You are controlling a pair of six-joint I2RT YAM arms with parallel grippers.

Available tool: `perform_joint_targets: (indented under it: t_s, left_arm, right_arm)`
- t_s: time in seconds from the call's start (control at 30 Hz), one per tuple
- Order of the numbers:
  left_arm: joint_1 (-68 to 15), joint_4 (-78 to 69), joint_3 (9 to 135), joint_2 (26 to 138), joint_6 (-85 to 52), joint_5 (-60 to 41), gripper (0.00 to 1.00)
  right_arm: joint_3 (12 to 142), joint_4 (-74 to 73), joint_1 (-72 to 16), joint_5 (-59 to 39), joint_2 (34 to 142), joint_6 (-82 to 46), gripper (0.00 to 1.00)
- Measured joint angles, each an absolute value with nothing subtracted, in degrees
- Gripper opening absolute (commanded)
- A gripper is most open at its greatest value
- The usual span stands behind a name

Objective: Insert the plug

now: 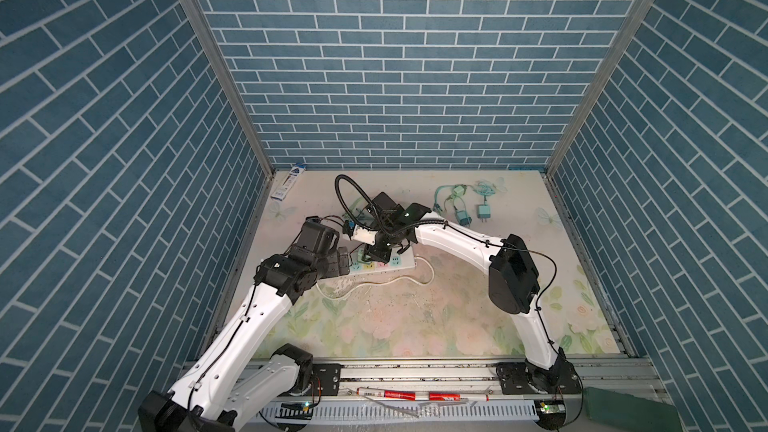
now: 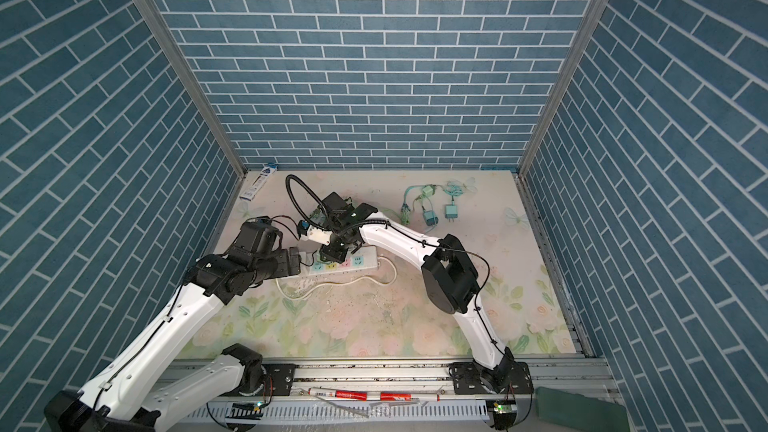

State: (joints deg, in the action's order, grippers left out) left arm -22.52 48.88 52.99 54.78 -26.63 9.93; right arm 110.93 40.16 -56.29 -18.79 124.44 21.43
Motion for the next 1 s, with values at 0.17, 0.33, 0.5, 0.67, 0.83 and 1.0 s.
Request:
perform_joint_targets:
  t_s: [0.17, 0.33, 0.5, 0.67, 0.83, 1.0]
  left_arm:
    - [-21.50, 49.21, 52.86, 52.69, -26.81, 9.76, 1.00]
    - [-20.60, 49.47, 52.40, 51.13, -26.83, 9.78, 1.00]
    - [-19.73, 49.58, 51.77, 50.15, -26.81, 9.76, 1.00]
    - [-19.46, 49.52, 51.62, 50.13, -26.81, 9.72, 1.00]
    - [-19.35, 49.34, 51.22, 50.15, -26.81, 9.10, 1.00]
    - [-19.35, 49.98, 51.05, 50.17, -26.72, 8.54, 1.00]
  right_arm:
    - [110.98, 39.27, -57.01, -17.72, 124.62, 22.92, 0.08]
    - [111.04, 38.96, -57.49, -17.10, 125.23, 23.53, 0.08]
    - [111.04, 39.05, -57.56, -16.47, 125.80, 23.88, 0.08]
    - [111.00, 39.40, -58.17, -16.16, 125.80, 23.86, 0.08]
    - [110.80, 39.42, -60.14, -16.05, 125.73, 23.83, 0.07]
    - [109.34, 38.94, -61.52, -15.86, 125.45, 22.41, 0.07]
